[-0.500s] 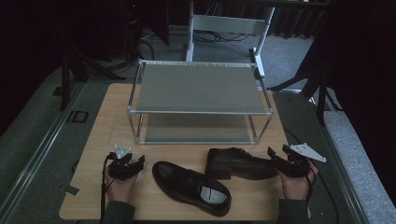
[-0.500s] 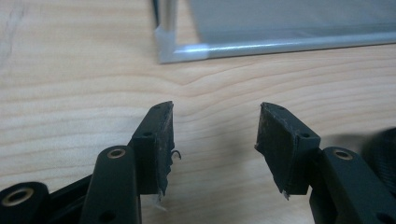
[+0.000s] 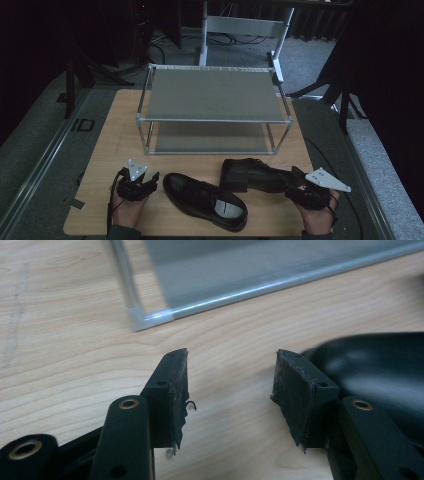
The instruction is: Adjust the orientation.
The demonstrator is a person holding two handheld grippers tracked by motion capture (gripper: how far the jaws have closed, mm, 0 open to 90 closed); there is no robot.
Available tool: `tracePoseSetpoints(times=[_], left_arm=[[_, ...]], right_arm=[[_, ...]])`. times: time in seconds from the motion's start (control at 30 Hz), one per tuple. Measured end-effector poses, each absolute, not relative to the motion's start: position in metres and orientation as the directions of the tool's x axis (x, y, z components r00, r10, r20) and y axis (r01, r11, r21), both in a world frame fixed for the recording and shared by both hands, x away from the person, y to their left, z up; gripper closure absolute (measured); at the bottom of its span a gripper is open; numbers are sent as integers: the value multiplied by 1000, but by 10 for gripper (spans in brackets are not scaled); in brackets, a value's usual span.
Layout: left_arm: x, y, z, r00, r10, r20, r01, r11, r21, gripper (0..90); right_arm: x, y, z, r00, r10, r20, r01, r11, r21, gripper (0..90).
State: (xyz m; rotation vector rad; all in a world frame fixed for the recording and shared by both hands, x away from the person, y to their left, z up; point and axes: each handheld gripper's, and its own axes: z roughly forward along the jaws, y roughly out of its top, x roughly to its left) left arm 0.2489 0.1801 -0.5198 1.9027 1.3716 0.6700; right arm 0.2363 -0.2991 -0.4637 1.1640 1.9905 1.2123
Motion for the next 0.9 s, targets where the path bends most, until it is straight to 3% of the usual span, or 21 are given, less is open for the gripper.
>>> tracePoseSetpoints(times=[0.27,0.43,0.5,0.9], left_arm=[[240,163,-520,385,923,-12,594,-238,768,501],[236,161,-525,392,920,-18,606,-244,757,500],[233,160,-528,395,919,-10,608,-253,752,500],[232,164,-534,387,922,-30,624,-237,744,498]], right_arm=[[217,-275,-483,-602,797,-41,382,333,862,398],[212,-267,-495,-657,753,-37,393,384,836,376],[204,-260,-506,-704,708,-60,387,453,803,360],[190,-245,-536,-803,594,-45,385,575,722,331]])
